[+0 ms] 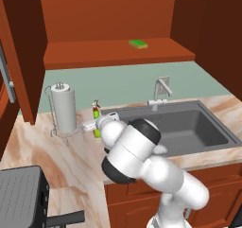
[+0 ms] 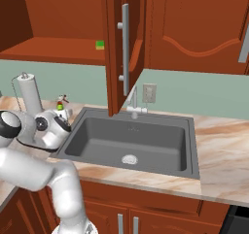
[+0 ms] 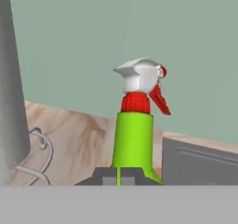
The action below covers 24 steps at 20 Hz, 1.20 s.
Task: Locate and retrieve the spray and sponge from the cabinet. Place them next to the sink.
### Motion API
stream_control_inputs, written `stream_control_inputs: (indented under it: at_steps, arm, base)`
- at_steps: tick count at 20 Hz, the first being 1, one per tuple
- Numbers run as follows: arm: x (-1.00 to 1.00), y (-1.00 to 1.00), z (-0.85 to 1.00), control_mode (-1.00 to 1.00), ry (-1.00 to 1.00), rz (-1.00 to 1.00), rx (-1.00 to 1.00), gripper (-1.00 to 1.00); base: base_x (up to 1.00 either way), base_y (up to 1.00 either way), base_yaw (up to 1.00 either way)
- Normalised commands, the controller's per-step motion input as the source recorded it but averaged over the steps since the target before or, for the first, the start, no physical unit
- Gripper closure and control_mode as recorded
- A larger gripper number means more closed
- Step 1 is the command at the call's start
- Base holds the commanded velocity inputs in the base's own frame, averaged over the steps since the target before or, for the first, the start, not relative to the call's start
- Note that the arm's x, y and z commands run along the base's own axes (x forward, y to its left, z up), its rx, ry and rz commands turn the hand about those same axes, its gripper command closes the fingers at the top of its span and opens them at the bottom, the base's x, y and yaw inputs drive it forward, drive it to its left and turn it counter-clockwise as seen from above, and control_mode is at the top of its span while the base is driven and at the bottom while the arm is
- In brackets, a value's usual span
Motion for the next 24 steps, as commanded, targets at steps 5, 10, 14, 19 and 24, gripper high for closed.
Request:
stream_control_inputs:
  at_steps: [5, 10, 14, 19, 24]
  arm:
    - [-0.43, -0.18, -0.32, -1.00, 0.00, 0.01, -0.07, 1.00]
    - [-0.33, -0.16, -0.22, -1.00, 0.01, 0.00, -0.03, 1.00]
    - [-0.36, -0.18, -0.20, -1.00, 0.00, 0.00, -0.01, 1.00]
    - [-0.27, -0.13, -0.15, -1.00, 0.00, 0.00, -0.01, 1.00]
    - [-0.07, 0.00, -0.02, -1.00, 0.00, 0.01, 0.00, 1.00]
  base:
    - [0.00, 0.00, 0.00]
    - [0.00, 0.00, 0.00]
    - [0.00, 0.00, 0.00]
    - [0.00, 0.00, 0.00]
    - [0.00, 0.00, 0.00]
